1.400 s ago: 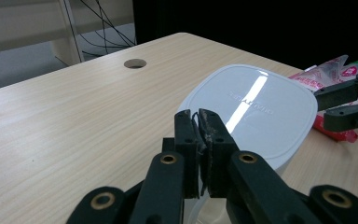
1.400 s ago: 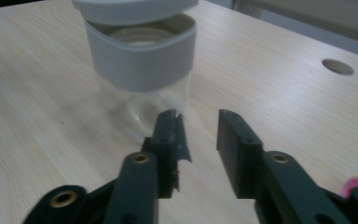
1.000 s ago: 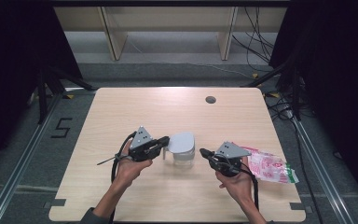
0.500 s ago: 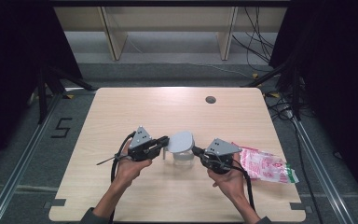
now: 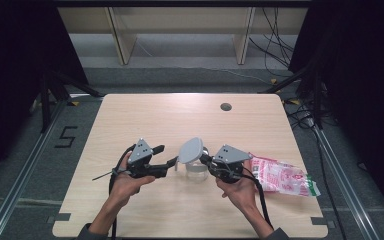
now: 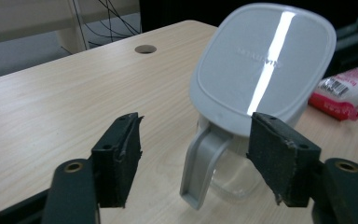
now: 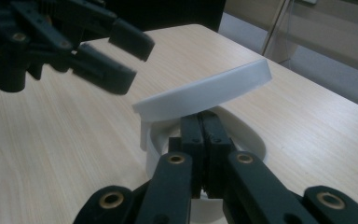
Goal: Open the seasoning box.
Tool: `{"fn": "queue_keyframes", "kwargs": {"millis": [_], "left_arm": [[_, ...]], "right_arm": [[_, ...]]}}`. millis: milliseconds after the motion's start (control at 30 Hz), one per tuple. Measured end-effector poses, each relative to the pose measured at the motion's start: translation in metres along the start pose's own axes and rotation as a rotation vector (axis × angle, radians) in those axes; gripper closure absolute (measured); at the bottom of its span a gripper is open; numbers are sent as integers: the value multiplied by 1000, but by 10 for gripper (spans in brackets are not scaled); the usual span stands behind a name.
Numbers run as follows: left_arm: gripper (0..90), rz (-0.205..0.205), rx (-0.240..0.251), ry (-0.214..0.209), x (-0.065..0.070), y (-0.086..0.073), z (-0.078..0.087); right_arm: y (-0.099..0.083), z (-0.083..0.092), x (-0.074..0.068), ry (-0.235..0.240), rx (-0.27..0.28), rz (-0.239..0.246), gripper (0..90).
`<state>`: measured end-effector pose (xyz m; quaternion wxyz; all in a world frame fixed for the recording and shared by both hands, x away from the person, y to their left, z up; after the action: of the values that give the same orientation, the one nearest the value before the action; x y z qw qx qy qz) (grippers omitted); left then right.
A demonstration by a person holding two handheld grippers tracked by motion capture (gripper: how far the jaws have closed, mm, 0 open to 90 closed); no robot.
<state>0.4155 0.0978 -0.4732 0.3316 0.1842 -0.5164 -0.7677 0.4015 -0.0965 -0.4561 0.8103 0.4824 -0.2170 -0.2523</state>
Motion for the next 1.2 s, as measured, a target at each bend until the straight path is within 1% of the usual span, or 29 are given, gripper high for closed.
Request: {"fn": "queue_keyframes", "kwargs": {"millis": [33, 67, 100, 133, 167, 200, 233, 267, 300, 333, 367, 400, 433, 467, 500, 533, 567, 633, 700, 733, 800, 867, 900, 967, 1033, 1067, 1133, 1167, 1200], "left_arm": [[322, -20, -9, 1, 0, -2, 1], [320, -30, -19, 0, 0, -4, 3], [319, -27, -15, -1, 0, -5, 3], [317, -28, -15, 10, -1, -5, 4], [311, -16, -19, 18, -1, -6, 5], [297, -18, -23, 22, -2, -5, 6], [285, -2, -29, 22, -2, -6, 6], [282, 2, -19, 17, -1, -6, 6], [282, -8, -23, 25, -1, -6, 8], [282, -7, -25, 24, -1, -7, 8], [282, -4, -25, 20, -1, -8, 7], [280, -4, -32, 23, 0, -10, 8], [278, -2, -39, 24, 0, -11, 8], [278, 5, -40, 21, 0, -13, 8], [278, -4, -44, 17, -1, -14, 8], [277, 0, -45, 24, -1, -15, 8], [273, 5, -45, 27, -1, -16, 8], [255, 28, -42, 27, -2, -19, 9], [254, 23, -40, 21, -2, -21, 9], [253, 20, -45, 22, -2, -22, 10], [249, 29, -46, 23, -1, -24, 10], [235, 35, -47, 11, 0, -26, 10], [230, 33, -50, 12, 0, -27, 10], [228, 34, -56, 22, 0, -29, 11], [228, 33, -54, 22, 0, -30, 11], [227, 34, -55, 22, 0, -31, 11], [218, 46, -53, 31, 1, -33, 11], [214, 49, -52, 26, 1, -35, 12], [213, 47, -55, 25, 2, -35, 12]], "right_arm": [[1, 0, 0, 1, -2, 11, 900], [2, 0, -1, -1, -8, -14, 900], [3, -1, -2, -6, -1, -5, 900], [4, -2, -2, 1, -3, 6, 900], [5, -3, -3, 2, 2, 4, 900], [6, -3, -3, -2, 3, -8, 899], [7, -3, -3, 4, -3, -2, 898], [8, -4, -4, 9, 3, 10, 898], [9, -5, -4, 9, 6, 20, 897], [10, -5, -5, 11, 2, 19, 897], [11, -6, -6, 7, 6, -1, 896], [12, -7, -7, 18, 5, 9, 896], [13, -8, -7, 3, 15, 5, 896], [14, -9, -8, 13, 12, 18, 896], [15, -10, -10, 12, 12, 9, 896], [16, -10, -10, 15, 9, 23, 895], [17, -11, -11, 11, 12, 14, 894], [19, -12, -11, 16, 14, 51, 889], [21, -14, -16, 16, 4, 26, 890], [23, -16, -17, 12, 18, 46, 890], [25, -18, -20, 21, 18, 51, 889], [27, -20, -23, 26, 19, 55, 883], [28, -20, -22, 15, 24, 79, 877], [28, -20, -25, 25, 21, 66, 871], [28, -18, -24, 18, 18, 42, 859], [28, -18, -23, 13, 23, 47, 846], [27, -15, -20, 3, 25, 26, 796], [26, -13, -17, 9, 24, 38, 766], [23, -9, -14, 1, 27, 9, 725]]}}
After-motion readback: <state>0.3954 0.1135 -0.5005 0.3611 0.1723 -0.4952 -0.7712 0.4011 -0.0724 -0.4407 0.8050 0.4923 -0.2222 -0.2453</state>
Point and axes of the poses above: each handheld gripper's, and its own axes: z roughly backward along the jaws, y roughly out of its top, x roughly to its right, the point moved 6 cm from there along -z, roughly forward along the jaws, and after that the axes turned 2 degrees about -x, right-handed, at the moved point
